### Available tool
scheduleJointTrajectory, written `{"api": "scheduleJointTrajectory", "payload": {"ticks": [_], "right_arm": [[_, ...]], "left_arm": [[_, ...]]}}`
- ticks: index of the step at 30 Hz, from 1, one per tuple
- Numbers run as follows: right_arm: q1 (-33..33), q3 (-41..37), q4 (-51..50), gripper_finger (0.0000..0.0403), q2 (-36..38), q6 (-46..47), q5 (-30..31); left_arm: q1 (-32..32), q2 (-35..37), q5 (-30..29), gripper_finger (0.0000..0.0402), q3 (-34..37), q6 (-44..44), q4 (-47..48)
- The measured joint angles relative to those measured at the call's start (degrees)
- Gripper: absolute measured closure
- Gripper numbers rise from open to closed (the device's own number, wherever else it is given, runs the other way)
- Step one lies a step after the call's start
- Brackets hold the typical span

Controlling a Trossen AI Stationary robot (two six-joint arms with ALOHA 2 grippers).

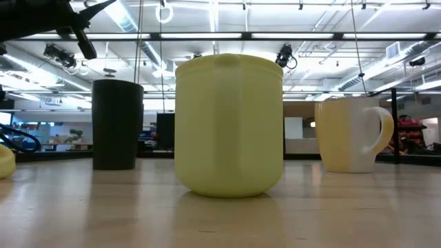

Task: Stack small to large cups/mugs on shelf
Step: Put the yellow mug on the shelf

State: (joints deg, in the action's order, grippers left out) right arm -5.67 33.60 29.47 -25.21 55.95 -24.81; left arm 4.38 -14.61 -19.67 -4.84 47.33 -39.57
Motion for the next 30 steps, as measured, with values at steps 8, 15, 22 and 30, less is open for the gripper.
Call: {"api": "scheduleJointTrajectory", "payload": {"ticks": [8, 15, 22, 30], "right_arm": [[11.42, 14.7, -32.25, 0.038, -11.7, -1.8, 4.62], [27.16, 24.1, -60.46, 0.038, -17.06, -1.94, 28.78], [44.41, 25.93, -65.47, 0.038, -22.65, 3.33, 47.35], [59.2, 25.79, -69.3, 0.038, -30.62, 16.9, 65.45]], "left_arm": [[0.0, 0.0, 2.04, 0.0379, 0.0, -0.03, 0.09], [0.0, 0.0, 2.04, 0.0382, 0.0, -0.12, 0.49], [-0.02, 0.0, 2.04, 0.0369, 0.0, -0.17, 0.48], [-0.02, 0.0, 2.04, 0.0369, 0.0, -0.17, 0.96]]}}
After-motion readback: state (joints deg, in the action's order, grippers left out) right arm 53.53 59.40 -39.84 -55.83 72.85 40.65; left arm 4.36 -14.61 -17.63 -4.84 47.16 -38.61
